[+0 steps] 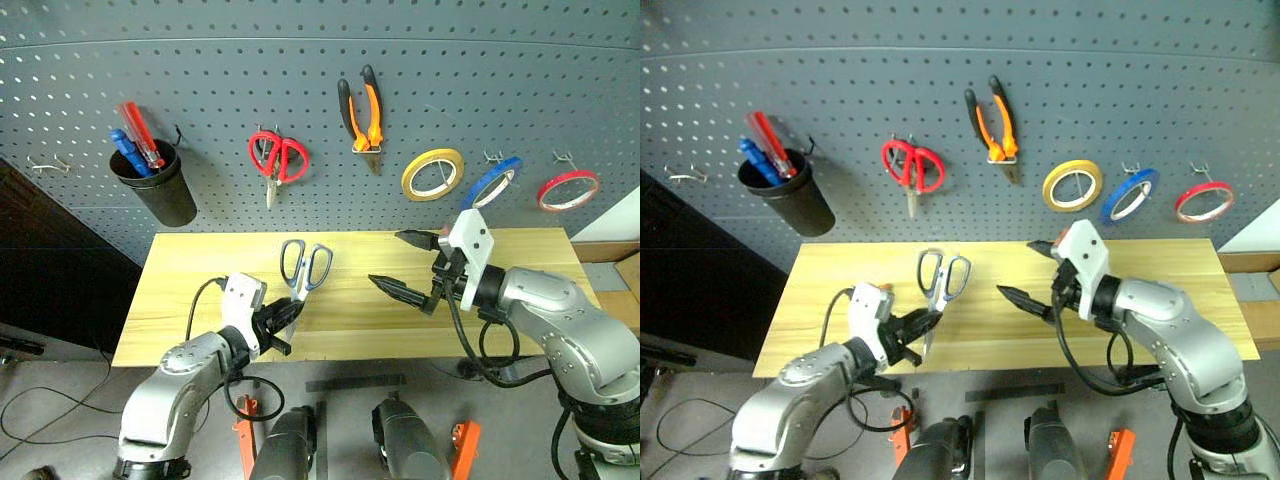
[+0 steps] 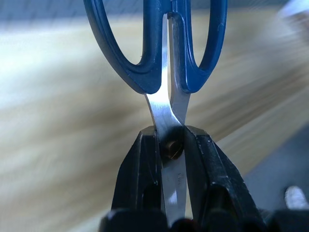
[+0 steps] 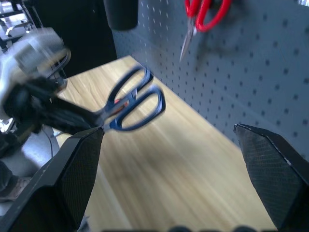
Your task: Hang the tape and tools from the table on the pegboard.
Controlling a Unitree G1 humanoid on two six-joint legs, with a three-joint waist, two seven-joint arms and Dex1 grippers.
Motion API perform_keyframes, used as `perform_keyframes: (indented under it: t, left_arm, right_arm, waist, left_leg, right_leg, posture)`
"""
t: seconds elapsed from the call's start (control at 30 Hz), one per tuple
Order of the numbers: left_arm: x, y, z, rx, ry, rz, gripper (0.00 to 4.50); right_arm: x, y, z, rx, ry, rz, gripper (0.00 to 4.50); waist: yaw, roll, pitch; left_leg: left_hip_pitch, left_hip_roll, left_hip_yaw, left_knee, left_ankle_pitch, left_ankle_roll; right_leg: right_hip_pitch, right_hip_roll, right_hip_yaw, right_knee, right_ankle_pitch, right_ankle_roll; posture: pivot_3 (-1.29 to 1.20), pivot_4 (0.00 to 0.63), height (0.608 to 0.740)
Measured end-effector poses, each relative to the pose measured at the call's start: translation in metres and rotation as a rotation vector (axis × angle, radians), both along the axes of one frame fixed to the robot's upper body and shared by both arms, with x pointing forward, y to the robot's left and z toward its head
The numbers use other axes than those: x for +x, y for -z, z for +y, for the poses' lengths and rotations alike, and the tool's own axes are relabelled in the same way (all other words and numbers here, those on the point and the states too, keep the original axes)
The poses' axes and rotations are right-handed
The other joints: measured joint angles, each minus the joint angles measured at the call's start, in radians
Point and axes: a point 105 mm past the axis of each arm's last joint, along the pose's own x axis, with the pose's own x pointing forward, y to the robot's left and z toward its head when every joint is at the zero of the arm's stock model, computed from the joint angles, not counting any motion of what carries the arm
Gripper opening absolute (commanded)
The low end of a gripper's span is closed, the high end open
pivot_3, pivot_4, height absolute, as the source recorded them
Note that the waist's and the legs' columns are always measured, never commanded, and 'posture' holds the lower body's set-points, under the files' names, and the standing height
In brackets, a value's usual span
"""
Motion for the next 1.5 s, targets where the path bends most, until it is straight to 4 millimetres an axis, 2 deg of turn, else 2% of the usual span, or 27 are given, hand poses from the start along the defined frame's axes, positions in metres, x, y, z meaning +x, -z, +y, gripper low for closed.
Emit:
perform_keyframes:
  t: [0.23, 0.5, 0.57, 0.73, 0.97, 1.1, 1.2, 1.4, 1.5]
  left_arm:
    - [0.013, -0.057, 0.023, -0.011, -0.093, -0.220, 0.42]
    - [0.025, -0.094, 0.013, -0.040, -0.081, -0.336, 0.42]
    - [0.030, -0.095, 0.012, -0.046, -0.076, -0.335, 0.42]
    - [0.044, -0.083, 0.015, -0.051, -0.100, -0.290, 0.42]
    - [0.054, -0.084, 0.022, -0.057, -0.141, -0.303, 0.42]
    - [0.064, -0.084, 0.013, -0.078, -0.134, -0.306, 0.42]
    - [0.069, -0.077, 0.015, -0.065, -0.152, -0.285, 0.42]
    - [0.073, -0.071, 0.022, -0.059, -0.185, -0.272, 2.45]
    - [0.071, -0.060, 0.028, -0.031, -0.210, -0.246, 3.51]
  right_arm:
    - [0.007, -0.011, -0.004, 0.018, -0.008, -0.035, 4.50]
    - [0.016, -0.024, -0.005, 0.060, -0.008, -0.044, 4.50]
    - [0.016, -0.024, -0.005, 0.062, -0.009, -0.045, 4.50]
    - [0.017, -0.024, -0.006, 0.062, -0.004, -0.043, 4.50]
    - [0.018, -0.024, -0.008, 0.052, 0.003, -0.046, 4.50]
    - [0.018, -0.026, -0.007, 0.057, 0.006, -0.057, 4.50]
    - [0.019, -0.031, -0.005, 0.067, 0.001, -0.080, 4.50]
    - [0.019, -0.033, -0.005, 0.075, 0.005, -0.087, 4.50]
    - [0.018, -0.032, -0.005, 0.075, 0.012, -0.087, 4.50]
  waist:
    - [0.003, 0.000, 0.000]
    - [0.004, 0.000, 0.000]
    - [0.003, 0.000, 0.000]
    - [0.002, 0.000, 0.000]
    - [0.002, 0.000, 0.000]
    - [0.002, 0.000, 0.000]
    - [-0.005, 0.000, 0.000]
    - [-0.006, 0.000, 0.000]
    - [-0.008, 0.000, 0.000]
  left_leg:
    - [0.000, 0.000, 0.000, 0.000, 0.000, 0.000]
    - [0.000, 0.000, 0.000, 0.000, 0.000, 0.000]
    - [0.000, 0.000, 0.001, 0.000, 0.000, 0.000]
    - [-0.001, 0.000, 0.001, 0.000, 0.000, 0.000]
    - [-0.001, 0.000, 0.001, 0.000, 0.000, 0.000]
    - [-0.001, 0.000, 0.001, 0.001, 0.000, 0.000]
    - [-0.001, 0.000, 0.001, 0.000, 0.000, 0.000]
    - [-0.001, 0.001, 0.001, 0.001, 0.000, 0.000]
    - [-0.001, 0.001, 0.001, 0.001, 0.000, 0.000]
  right_leg:
    - [0.000, 0.000, 0.000, 0.000, 0.000, 0.000]
    - [0.000, 0.001, -0.001, 0.000, 0.000, 0.000]
    - [0.000, 0.001, -0.001, 0.000, 0.000, 0.000]
    - [0.000, 0.001, -0.001, 0.000, 0.000, 0.000]
    - [0.000, 0.001, -0.001, 0.000, 0.000, 0.000]
    - [0.000, 0.001, 0.000, 0.000, 0.000, 0.000]
    - [-0.001, 0.001, 0.000, 0.000, 0.001, 0.000]
    - [-0.001, 0.001, 0.000, 0.000, 0.001, 0.000]
    - [-0.001, 0.001, 0.000, 0.000, 0.001, 0.000]
  posture:
    - [-0.19, 0.246, 0.740]
    - [-0.19, 0.245, 0.740]
    - [-0.20, 0.245, 0.740]
    - [-0.22, 0.249, 0.740]
    - [-0.22, 0.251, 0.740]
    - [-0.23, 0.257, 0.740]
    - [-0.23, 0.260, 0.740]
    - [-0.24, 0.263, 0.740]
    - [-0.24, 0.265, 0.740]
